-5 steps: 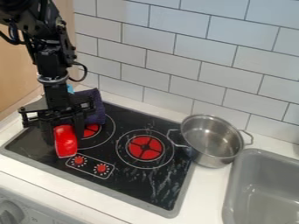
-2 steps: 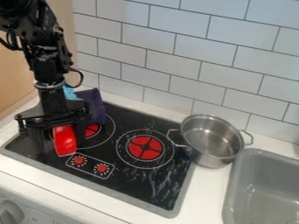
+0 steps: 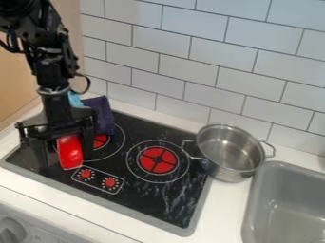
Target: Take the red apple piece out of the silver bowl
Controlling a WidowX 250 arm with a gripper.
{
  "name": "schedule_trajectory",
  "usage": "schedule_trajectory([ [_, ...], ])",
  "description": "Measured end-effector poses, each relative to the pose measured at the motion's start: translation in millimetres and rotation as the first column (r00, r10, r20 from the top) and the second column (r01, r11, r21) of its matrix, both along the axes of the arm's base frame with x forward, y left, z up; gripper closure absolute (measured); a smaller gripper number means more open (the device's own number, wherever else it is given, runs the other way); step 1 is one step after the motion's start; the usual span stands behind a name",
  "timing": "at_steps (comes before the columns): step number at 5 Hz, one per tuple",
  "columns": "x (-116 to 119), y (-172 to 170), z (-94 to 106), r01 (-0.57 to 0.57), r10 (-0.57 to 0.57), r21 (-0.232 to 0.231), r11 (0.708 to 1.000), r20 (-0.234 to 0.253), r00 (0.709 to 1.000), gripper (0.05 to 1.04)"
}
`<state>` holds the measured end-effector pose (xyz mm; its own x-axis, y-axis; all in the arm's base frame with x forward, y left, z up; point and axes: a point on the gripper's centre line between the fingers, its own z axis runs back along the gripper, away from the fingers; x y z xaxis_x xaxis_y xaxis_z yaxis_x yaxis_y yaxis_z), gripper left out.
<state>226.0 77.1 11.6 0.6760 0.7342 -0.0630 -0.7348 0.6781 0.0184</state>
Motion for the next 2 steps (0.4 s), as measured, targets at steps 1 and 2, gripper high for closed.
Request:
schedule_trajectory([
  [1, 3.7, -4.8, 14.2, 0.041, -0.041, -0.002, 0.999, 0.041, 0.998, 0.085],
  [2, 6.7, -6.8, 27.6, 0.094, -0.095, 0.009, 0.996, 0.064, 0.993, 0.085],
])
